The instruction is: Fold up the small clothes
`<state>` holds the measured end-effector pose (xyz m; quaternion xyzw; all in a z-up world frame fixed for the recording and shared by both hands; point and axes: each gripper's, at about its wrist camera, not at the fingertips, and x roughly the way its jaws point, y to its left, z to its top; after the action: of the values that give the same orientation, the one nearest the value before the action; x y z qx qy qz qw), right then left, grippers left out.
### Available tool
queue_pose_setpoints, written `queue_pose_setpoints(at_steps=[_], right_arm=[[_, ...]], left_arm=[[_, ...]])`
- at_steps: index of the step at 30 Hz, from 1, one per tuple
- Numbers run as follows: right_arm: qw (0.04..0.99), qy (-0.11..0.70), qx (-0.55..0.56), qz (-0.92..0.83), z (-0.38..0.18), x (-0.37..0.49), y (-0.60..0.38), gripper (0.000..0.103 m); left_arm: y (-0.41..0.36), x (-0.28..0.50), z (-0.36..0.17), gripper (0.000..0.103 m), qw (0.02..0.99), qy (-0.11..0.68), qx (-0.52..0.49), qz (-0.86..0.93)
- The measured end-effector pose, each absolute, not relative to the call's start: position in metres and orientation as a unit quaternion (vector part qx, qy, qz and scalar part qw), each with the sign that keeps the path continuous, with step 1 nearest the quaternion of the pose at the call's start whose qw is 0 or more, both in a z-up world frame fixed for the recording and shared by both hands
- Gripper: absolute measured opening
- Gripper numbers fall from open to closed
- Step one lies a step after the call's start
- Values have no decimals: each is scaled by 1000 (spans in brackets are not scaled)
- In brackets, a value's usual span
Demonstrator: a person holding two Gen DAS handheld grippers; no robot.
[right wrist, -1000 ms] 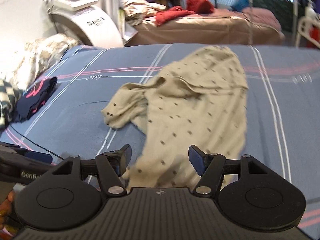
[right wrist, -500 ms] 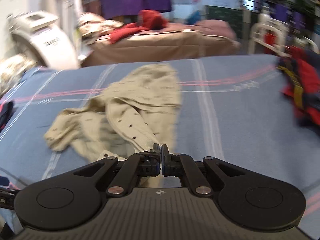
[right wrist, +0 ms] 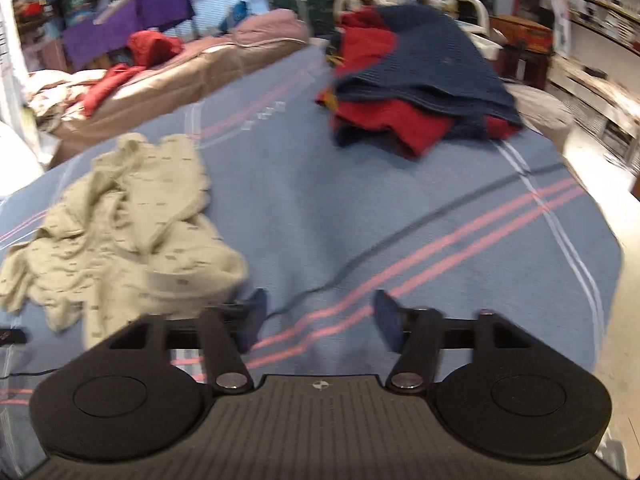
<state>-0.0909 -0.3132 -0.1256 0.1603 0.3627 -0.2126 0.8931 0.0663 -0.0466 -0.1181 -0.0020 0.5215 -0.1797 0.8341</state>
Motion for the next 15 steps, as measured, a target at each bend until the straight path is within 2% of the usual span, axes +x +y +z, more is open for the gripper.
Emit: queue_pose_setpoints(at_steps=[1,3,5,6,7,8,10,15], right_arm=[[898,360,154,-202,-123,-86,-306,103],[902,359,162,-177,-121,-79,-296,103],[900,363,188,-150,-122,-72,-291,103],[897,368,200,-142,-123,-69,-289,103],[894,372,207,-141,-124,-70,-285,103],[891,377,210,-138,-124,-68,-282,103],[887,392,210,-127,-125,-66,-276,103],[893,335,277,-112,-122,-81,-282,103]], left_arm=[[-53,71,-121,82,824,531,-31,-195],[-66,79,-129,82,812,543,-63,-205],[-81,85,-133,80,821,534,-63,-190],[-86,88,-134,76,823,531,-58,-190],[-93,93,-137,57,824,534,-49,-181],[-97,95,-136,33,825,535,-45,-176],[-100,97,-135,10,815,542,-75,-191],[-79,96,-129,9,807,545,-118,-194]])
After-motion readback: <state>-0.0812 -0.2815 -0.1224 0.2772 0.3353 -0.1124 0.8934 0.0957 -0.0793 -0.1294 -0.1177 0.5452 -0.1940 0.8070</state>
